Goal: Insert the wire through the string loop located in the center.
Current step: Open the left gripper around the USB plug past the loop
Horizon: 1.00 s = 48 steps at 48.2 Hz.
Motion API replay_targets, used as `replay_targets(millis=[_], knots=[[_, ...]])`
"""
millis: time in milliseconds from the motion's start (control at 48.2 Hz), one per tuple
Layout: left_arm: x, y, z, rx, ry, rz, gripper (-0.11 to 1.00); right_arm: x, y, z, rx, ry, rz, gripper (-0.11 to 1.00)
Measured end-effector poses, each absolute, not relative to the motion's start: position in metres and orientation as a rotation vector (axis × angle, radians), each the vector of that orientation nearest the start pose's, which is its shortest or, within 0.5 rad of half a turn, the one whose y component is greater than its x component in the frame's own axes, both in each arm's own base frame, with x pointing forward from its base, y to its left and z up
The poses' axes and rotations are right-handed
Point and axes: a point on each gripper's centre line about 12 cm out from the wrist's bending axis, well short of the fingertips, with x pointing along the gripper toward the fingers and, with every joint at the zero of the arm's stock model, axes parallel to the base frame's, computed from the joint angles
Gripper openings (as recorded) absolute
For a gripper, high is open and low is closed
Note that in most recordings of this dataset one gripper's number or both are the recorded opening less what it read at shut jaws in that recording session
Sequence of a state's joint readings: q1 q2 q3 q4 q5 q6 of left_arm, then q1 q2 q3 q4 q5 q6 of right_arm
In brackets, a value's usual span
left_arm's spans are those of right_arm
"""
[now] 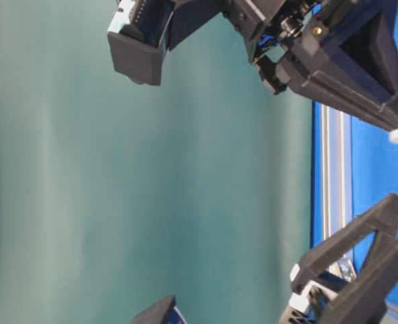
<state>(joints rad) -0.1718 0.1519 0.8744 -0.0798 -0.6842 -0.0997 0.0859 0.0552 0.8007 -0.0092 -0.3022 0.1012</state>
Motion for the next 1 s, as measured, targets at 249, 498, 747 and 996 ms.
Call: replay_targets(millis=[249,498,747,996], knots=[[0.3684,-0.0561,0.1158,-0.122,0.355,-0.087,0.91,0.3722,0.0330,0.1350,0.065,0.555,0.063,-0.02],[0.3679,-0.0517,0.1122,-0.122,0.389,-0.074,0.91,0.3718,0.0323,0.1346,0.066,0.557,0.061,-0.02],[0.3694,-0.0491,0.1127,-0.124,0.390,-0.067,0.91,0.3718,0.0323,0.1346,0.066,0.557,0.061,-0.02],[0.3694,-0.0491,0.1127,-0.124,0.390,-0.067,0.91,0.3723,0.0324,0.1350,0.066,0.555,0.061,-0.02]])
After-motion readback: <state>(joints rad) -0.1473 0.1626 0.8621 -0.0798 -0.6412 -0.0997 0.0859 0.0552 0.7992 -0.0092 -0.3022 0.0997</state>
